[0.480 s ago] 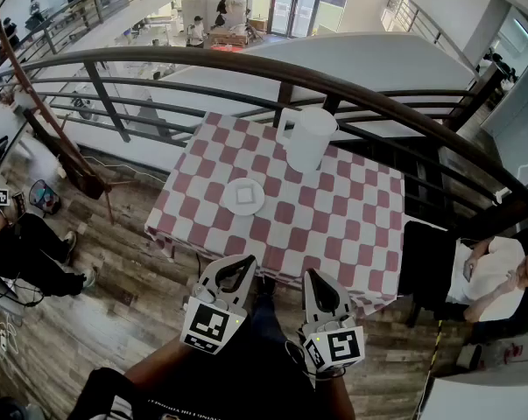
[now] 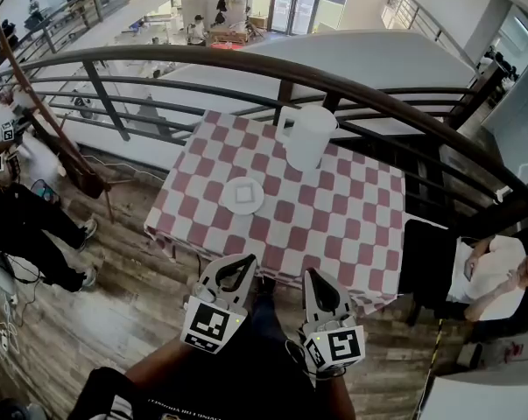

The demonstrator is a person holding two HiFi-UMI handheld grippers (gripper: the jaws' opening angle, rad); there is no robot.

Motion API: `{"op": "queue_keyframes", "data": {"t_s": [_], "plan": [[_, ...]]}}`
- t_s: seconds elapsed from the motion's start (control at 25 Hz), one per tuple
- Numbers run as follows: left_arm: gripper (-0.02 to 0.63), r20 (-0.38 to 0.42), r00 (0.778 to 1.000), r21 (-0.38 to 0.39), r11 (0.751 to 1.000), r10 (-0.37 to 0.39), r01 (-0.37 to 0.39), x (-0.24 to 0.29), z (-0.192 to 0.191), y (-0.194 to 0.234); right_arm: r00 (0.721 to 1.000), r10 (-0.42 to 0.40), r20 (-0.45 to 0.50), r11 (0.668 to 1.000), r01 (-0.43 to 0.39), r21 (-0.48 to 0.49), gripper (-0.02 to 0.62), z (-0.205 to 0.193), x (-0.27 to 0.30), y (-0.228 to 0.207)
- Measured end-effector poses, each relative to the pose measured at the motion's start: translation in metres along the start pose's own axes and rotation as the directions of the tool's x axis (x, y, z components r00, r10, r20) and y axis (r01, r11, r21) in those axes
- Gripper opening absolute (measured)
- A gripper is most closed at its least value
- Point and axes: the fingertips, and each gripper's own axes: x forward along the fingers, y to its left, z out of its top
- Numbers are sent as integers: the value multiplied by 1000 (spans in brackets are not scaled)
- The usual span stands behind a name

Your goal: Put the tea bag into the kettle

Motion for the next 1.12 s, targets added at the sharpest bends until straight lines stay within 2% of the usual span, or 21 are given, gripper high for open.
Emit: {"op": "queue_keyframes", "data": {"t_s": [1.12], "plan": [[-2,-21,999,-1,999,-32,32,37,0,12,1000,-16,-7,1000,16,25,14,-2,27,-28]]}}
